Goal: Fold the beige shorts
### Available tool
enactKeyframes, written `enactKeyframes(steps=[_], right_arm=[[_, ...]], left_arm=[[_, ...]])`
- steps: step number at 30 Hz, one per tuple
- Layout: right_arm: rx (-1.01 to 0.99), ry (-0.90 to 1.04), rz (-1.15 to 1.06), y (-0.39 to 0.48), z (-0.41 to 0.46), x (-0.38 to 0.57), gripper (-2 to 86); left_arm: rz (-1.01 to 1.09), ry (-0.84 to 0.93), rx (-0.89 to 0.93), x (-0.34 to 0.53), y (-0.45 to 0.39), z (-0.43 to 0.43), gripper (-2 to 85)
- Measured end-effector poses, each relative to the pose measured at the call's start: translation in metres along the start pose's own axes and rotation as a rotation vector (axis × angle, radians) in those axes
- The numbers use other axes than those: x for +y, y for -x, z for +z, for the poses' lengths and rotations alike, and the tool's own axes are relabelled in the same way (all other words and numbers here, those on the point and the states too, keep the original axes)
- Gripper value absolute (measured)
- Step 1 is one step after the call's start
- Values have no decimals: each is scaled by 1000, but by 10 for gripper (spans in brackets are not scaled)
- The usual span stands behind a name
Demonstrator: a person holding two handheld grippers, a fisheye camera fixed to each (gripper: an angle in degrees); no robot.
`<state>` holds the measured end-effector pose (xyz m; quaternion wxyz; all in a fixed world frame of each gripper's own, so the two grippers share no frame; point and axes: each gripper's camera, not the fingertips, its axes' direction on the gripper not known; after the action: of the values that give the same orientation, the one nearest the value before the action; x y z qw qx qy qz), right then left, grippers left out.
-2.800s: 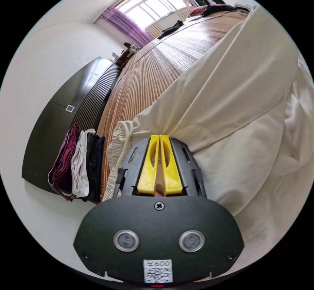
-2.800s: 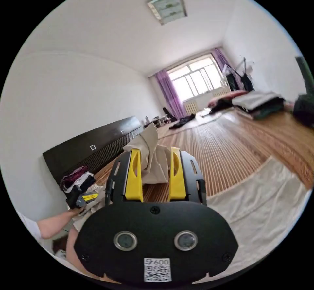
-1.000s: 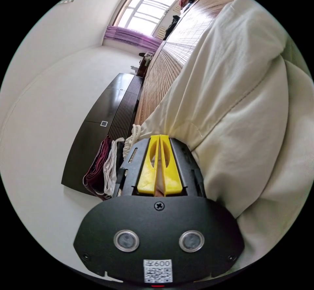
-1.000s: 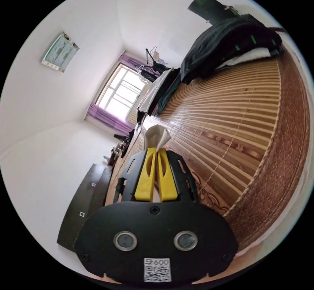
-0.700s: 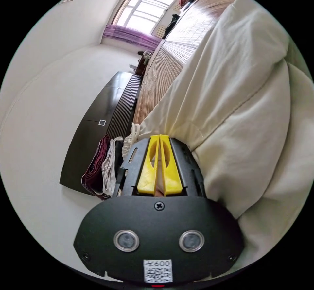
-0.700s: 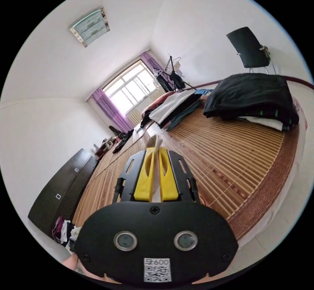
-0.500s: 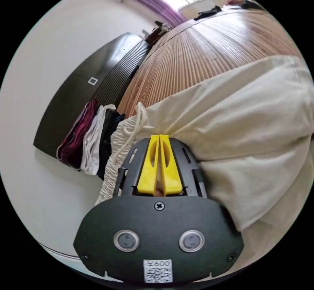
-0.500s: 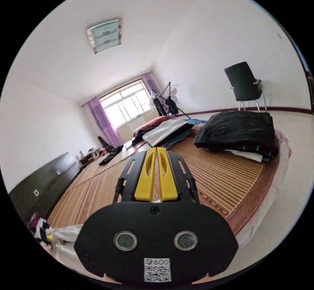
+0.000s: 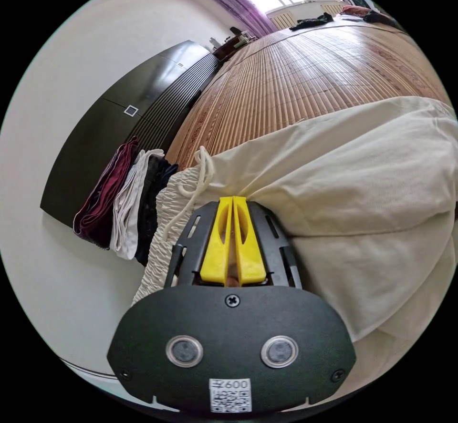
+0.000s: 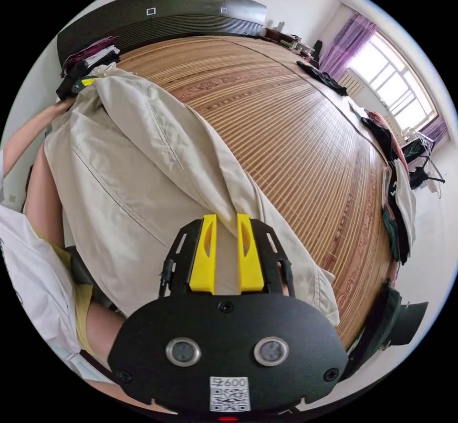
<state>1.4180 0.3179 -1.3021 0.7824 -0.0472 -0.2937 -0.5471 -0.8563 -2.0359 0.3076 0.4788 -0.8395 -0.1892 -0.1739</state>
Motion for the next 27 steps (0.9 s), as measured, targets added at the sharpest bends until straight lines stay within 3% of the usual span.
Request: enactKeyframes(steps=[8, 16, 22, 24, 27], right_arm=[[113, 35, 21, 5, 38, 23, 53], [373, 219, -136, 40, 90, 30, 96], [431, 299, -238, 47, 125, 27, 58], [533, 339, -283, 58, 145, 28, 29], [588, 225, -368, 86, 134, 35, 0]], left_arm=[[84, -33, -114, 6, -29, -5, 1], [102, -40, -151, 10, -47, -6, 1], [114, -43, -175, 15, -64, -6, 1], [116, -44, -179, 17, -70, -6, 1], [120, -46, -186, 20, -78, -6, 1]])
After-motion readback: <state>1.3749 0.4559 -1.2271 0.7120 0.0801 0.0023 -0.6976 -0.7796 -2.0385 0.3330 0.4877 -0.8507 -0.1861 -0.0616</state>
